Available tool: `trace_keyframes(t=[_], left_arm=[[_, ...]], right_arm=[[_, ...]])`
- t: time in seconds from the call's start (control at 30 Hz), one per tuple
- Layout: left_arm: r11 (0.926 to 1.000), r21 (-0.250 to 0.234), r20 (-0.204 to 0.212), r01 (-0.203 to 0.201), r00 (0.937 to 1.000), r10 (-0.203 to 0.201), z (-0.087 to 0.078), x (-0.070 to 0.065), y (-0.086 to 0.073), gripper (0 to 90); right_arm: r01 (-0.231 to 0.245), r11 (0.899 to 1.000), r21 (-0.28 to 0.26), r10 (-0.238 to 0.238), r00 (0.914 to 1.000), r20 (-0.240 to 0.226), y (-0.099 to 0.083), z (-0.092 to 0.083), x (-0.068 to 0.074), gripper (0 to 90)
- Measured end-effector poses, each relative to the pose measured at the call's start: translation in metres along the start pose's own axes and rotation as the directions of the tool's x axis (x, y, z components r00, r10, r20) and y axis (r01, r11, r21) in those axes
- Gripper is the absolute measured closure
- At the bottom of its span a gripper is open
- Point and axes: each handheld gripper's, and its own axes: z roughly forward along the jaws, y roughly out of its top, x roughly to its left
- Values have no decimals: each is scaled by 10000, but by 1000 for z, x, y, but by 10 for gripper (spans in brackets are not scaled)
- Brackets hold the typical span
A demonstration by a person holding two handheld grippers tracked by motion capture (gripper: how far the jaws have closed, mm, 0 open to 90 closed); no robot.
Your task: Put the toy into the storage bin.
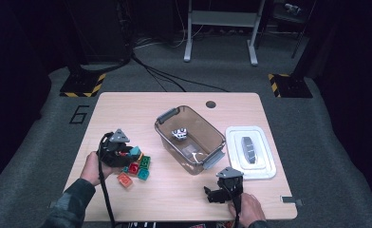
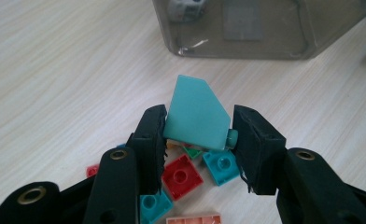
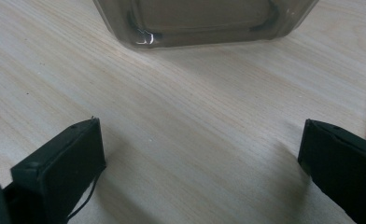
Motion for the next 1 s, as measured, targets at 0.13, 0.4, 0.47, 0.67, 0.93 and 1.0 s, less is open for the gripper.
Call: trace_keyframes(t=[0.13,0.4,0.47,0.67,0.93,1.0], left_arm=[[10000,-74,-17,-35,10000,35,-4,1,8,560],[9997,-228,-68,-55,10000,54,-5,4,20,559],[9996,-292,-107,-30,9999,27,-4,5,24,559],[9993,-344,-127,-154,9998,150,-3,7,40,559],[9978,-556,-185,-358,9992,348,-3,7,65,559],[9971,-647,-279,-401,9989,384,-2,7,71,559]], right_arm=[[147,9999,-33,-147,9998,-124,1,1,1,0],[159,9999,0,-159,9998,-113,2,2,1,0],[163,9999,-7,-163,9998,-136,2,2,1,0],[149,9999,4,-149,9998,-145,2,2,1,0],[241,9997,-12,-241,9996,-134,2,2,0,0],[254,9997,-7,-254,9996,-147,2,2,0,0]])
